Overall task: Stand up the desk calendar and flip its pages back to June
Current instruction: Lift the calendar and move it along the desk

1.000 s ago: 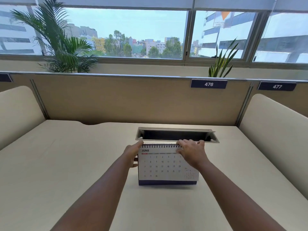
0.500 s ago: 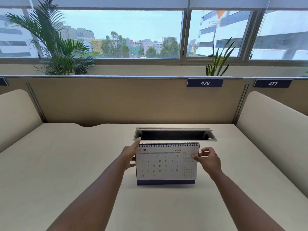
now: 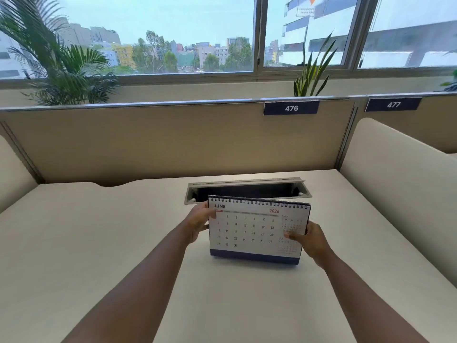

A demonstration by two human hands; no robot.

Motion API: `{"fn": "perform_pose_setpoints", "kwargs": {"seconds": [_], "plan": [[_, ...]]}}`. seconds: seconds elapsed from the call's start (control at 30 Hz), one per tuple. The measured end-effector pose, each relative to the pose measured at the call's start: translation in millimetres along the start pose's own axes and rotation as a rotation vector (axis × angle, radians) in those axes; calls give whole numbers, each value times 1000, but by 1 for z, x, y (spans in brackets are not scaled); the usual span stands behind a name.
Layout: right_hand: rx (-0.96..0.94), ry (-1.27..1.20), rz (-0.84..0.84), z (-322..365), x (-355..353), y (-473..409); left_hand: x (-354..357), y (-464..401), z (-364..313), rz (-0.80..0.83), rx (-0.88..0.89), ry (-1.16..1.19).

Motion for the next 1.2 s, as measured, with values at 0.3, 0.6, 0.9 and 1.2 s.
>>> {"fn": "perform_pose_setpoints", "kwargs": {"seconds": [0.3, 0.6, 0.9, 1.2], "plan": [[8, 13, -150, -10, -52, -19, 54, -50, -26, 64, 6, -65], [52, 53, -230, -31, -66, -33, 77, -80, -19, 32, -9, -29], [241, 237, -115, -80, -53, -13, 70, -86, 48, 183, -234, -252], [324, 208, -95, -82, -49, -9, 71, -82, 63, 253, -298, -296]]}}
Point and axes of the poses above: each hand's wrist, its own y-axis away from the middle knuckle, its own x-axis out of the palm, z = x × y, the point moved 1 cm from there along -y, towards the middle knuckle, and after that the axes turned 6 degrees about -x, right-handed, at the moved point
